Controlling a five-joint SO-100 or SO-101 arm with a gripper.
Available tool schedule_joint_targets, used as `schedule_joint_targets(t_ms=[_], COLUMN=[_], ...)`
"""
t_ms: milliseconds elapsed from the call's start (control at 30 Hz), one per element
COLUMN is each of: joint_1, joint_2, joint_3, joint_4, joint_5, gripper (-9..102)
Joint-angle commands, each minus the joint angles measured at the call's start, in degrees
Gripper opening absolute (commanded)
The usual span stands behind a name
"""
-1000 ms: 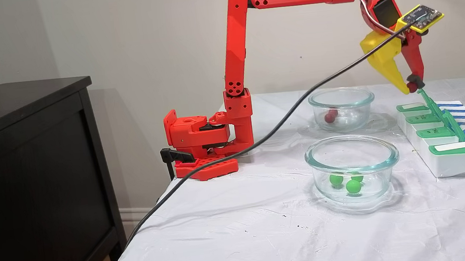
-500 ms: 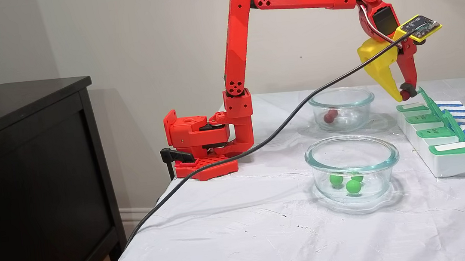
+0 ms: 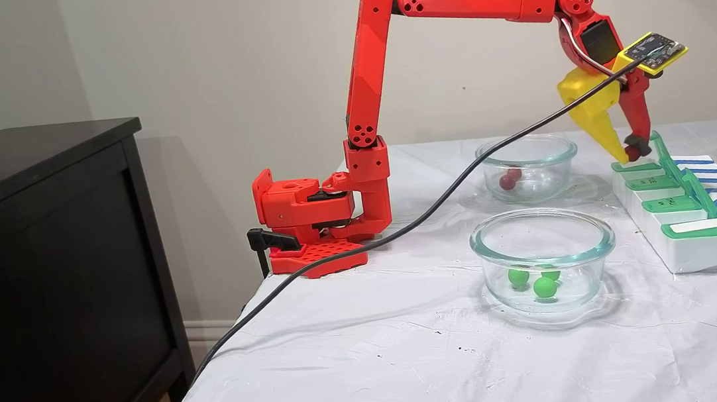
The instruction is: Sort medicines into box.
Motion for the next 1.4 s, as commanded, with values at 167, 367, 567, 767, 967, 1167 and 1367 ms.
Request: schedule_joint_targets(t_ms=[167, 367, 567, 767, 967, 1167, 1367], joint_1=[-0.9, -0.7, -1.5, -4.3, -7.8, -13.0, -16.3], joint_2=[-1.4, -1.0, 4.5, 12.7, 14.2, 15.9, 17.4], joint_3=[-1.3, -1.2, -2.1, -5.1, -1.5, 7.0, 11.7], joint_4=[-3.2, -2.9, 3.7, 18.5, 21.2, 19.6, 20.6], joint_5=[-1.8, -1.7, -2.2, -5.0, -8.3, -8.7, -5.0], gripper=[18, 27, 14, 0, 0, 0, 0])
